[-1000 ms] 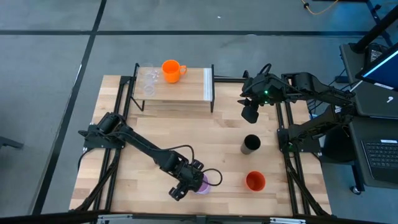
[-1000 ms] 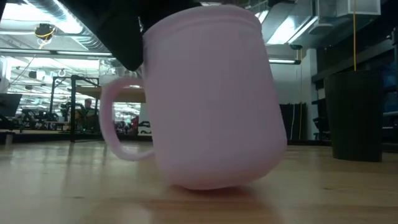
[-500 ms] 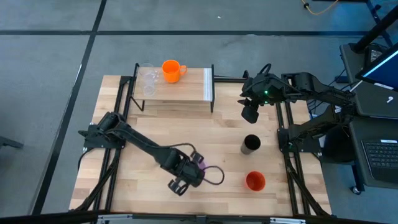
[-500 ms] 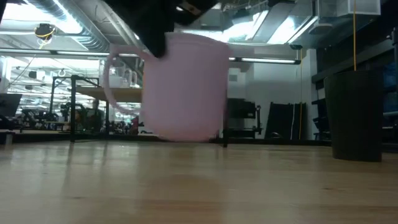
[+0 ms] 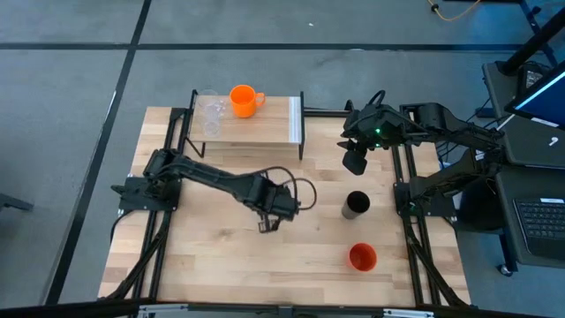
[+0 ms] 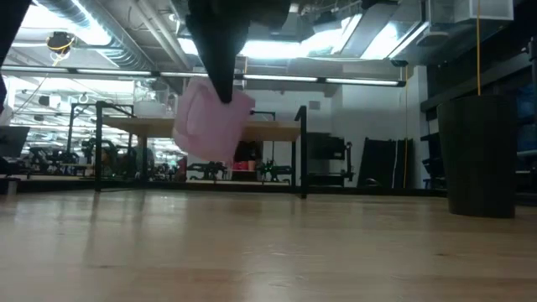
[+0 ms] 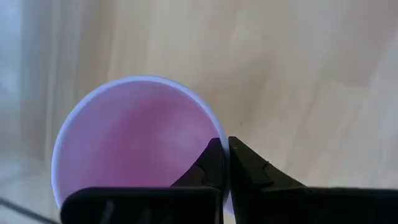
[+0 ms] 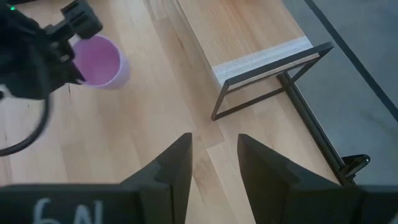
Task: Stack small to large cups/mugs on shelf
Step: Put the purple mug on the shelf
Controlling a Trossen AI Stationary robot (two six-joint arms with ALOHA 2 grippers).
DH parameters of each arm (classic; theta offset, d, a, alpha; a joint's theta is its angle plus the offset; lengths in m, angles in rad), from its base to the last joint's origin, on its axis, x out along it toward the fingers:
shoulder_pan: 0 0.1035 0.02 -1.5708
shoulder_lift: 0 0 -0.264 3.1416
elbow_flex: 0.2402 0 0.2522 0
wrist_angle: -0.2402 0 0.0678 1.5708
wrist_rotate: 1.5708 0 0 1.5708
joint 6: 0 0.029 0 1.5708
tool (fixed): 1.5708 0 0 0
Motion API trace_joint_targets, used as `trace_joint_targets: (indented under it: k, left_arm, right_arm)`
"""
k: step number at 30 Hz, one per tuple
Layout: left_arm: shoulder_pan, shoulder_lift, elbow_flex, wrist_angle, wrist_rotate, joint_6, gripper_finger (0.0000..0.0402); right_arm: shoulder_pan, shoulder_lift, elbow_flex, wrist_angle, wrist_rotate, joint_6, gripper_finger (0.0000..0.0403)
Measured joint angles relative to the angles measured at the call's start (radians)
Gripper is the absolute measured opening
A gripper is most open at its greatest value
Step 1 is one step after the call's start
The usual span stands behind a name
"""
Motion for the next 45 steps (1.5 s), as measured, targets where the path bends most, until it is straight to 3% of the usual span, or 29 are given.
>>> trace_joint_targets:
  k: [6, 11, 16, 20, 23, 26, 33, 39, 45]
  left_arm:
    - [-0.003, 0.001, -0.012, 0.028, 0.0, -0.209, 0.0001]
    - [0.001, 0.002, -0.048, 0.054, -0.029, -0.254, 0.0001]
    - [0.0, -0.035, -0.053, -0.097, 0.038, -0.25, 0.0001]
    - [-0.009, -0.135, -0.054, -0.213, 0.02, -0.306, 0.0001]
    - [-0.026, -0.228, -0.106, -0.149, -0.017, -0.376, 0.0001]
    - [-0.05, -0.304, -0.237, -0.012, -0.055, -0.487, 0.0001]
    - [-0.102, -0.358, -0.503, 0.295, -0.047, -0.722, 0.0001]
    - [-0.104, -0.358, -0.548, 0.306, -0.064, -0.963, 0.0001]
    - [-0.11, -0.358, -0.547, 0.308, -0.088, -1.08, 0.0001]
  right_arm:
    - [0.0, 0.0, 0.0, 0.0, 0.0, 0.043, 0.0129]
    - [0.0, 0.0, 0.0, -0.046, 0.0, 0.035, 0.0129]
    - [0.0, 0.0, 0.0, -0.137, 0.0, 0.02, 0.0129]
    - [0.0, 0.0, 0.0, -0.163, 0.0, 0.043, 0.0129]
    - [0.0, 0.0, 0.0, -0.163, 0.0, 0.042, 0.0129]
    - [0.0, 0.0, 0.0, -0.164, 0.0, 0.042, 0.0129]
    - [0.0, 0.0, 0.0, -0.146, 0.007, -0.011, 0.0129]
    - [0.0, 0.0, 0.0, -0.131, 0.02, -0.035, 0.0129]
    - [0.0, 0.0, 0.0, -0.13, 0.037, -0.061, 0.0129]
